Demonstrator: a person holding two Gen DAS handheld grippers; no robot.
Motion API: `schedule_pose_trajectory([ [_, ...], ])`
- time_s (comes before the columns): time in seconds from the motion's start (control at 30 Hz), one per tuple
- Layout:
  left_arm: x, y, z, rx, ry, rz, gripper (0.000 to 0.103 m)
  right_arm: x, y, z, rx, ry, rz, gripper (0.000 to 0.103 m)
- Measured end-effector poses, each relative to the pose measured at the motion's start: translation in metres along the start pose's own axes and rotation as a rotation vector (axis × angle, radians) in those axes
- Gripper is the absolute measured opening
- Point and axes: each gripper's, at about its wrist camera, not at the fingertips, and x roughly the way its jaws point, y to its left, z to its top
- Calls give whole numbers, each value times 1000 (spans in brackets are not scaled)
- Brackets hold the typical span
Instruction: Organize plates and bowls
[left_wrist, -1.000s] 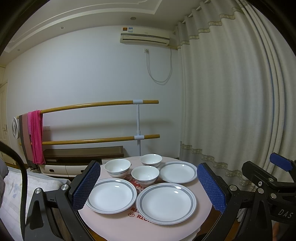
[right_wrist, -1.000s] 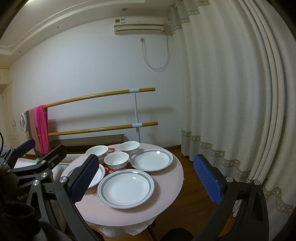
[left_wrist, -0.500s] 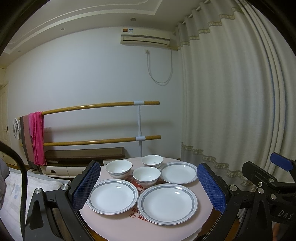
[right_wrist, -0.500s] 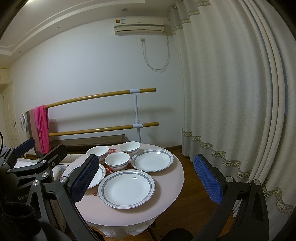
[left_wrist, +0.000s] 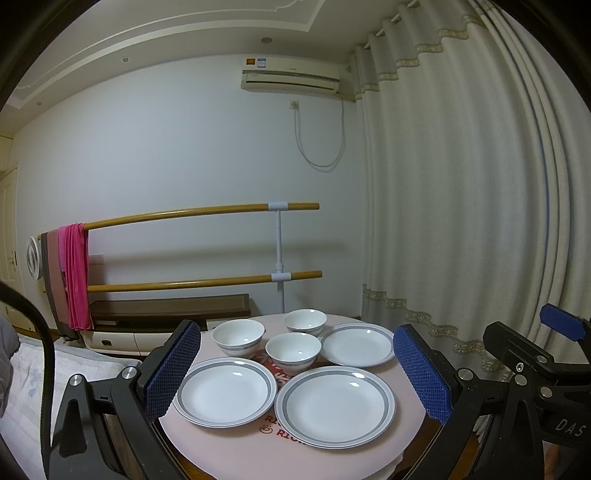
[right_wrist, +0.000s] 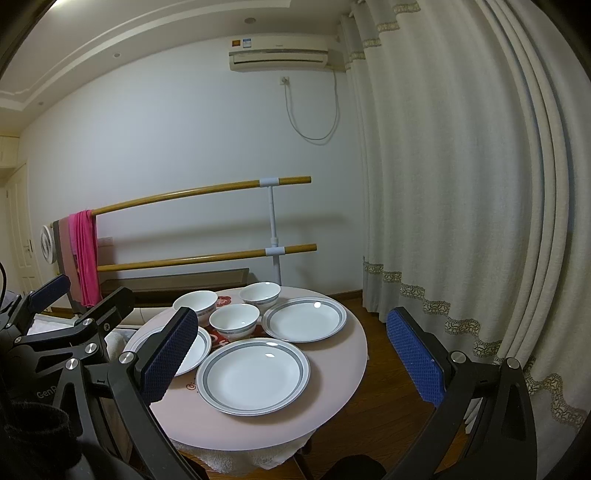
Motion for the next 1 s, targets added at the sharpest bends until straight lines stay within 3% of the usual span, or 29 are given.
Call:
schedule_pose_trajectory([
  [1.0, 2, 2, -2, -1, -2, 1, 102, 0, -1, -1, 1, -1, 1, 103],
])
